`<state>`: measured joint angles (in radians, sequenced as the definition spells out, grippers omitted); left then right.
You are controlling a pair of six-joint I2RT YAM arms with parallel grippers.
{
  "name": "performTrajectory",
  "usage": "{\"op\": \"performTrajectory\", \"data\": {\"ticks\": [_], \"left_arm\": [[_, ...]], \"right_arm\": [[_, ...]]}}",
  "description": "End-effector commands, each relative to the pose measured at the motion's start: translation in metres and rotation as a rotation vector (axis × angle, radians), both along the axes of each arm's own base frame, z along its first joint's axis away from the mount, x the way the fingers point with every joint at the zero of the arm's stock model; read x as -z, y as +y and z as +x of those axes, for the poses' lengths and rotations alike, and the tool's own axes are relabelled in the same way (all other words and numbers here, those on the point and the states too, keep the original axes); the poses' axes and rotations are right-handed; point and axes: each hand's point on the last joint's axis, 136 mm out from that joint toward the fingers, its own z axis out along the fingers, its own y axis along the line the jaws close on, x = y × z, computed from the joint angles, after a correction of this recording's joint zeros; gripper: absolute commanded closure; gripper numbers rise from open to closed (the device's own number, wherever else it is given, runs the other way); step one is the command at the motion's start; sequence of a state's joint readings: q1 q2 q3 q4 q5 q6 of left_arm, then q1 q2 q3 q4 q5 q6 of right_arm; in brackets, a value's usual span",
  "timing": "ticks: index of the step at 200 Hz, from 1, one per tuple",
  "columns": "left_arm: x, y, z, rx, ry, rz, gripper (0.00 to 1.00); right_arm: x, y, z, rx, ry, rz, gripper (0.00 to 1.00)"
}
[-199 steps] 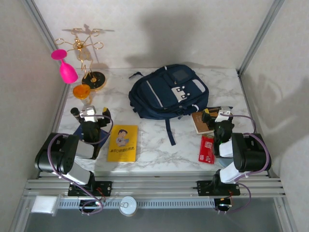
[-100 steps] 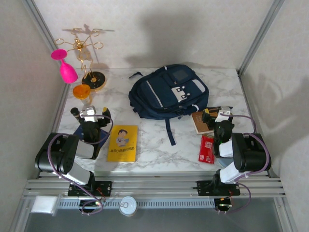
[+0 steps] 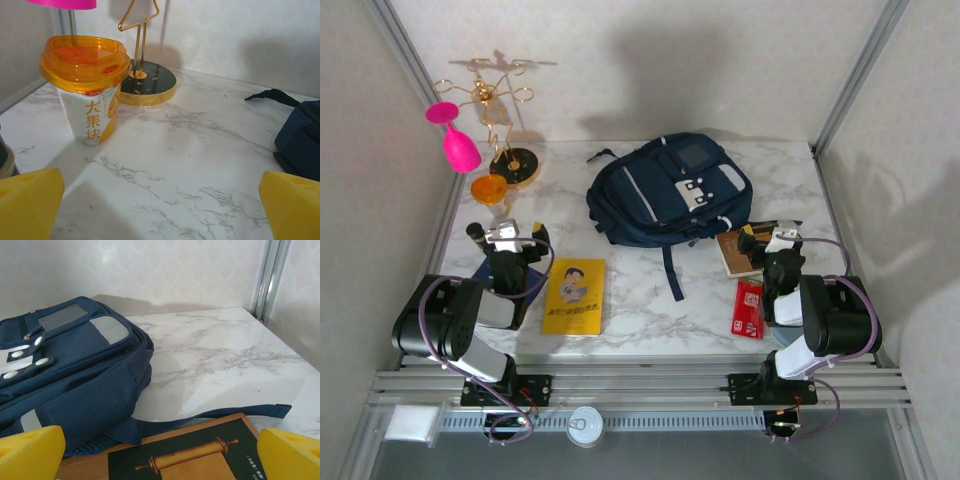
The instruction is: Pack the student bag
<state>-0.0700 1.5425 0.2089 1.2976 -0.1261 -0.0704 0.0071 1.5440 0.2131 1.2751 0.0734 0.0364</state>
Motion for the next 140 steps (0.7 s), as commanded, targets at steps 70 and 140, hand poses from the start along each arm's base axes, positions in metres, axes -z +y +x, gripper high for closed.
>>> {"op": "performTrajectory", "data": {"ticks": [70, 140], "left_arm": [[-0.006, 0.000, 0.004, 0.007, -0.013, 0.011, 0.01], [-0.020, -0.006, 0.010, 0.040, 0.012, 0.019, 0.01]], "right_arm": [[-0.005, 0.004, 0.002, -0.019, -0.020, -0.010, 0.01], [-0.017, 0.004, 0.003, -0.018, -0.017, -0.005, 0.01]]}}
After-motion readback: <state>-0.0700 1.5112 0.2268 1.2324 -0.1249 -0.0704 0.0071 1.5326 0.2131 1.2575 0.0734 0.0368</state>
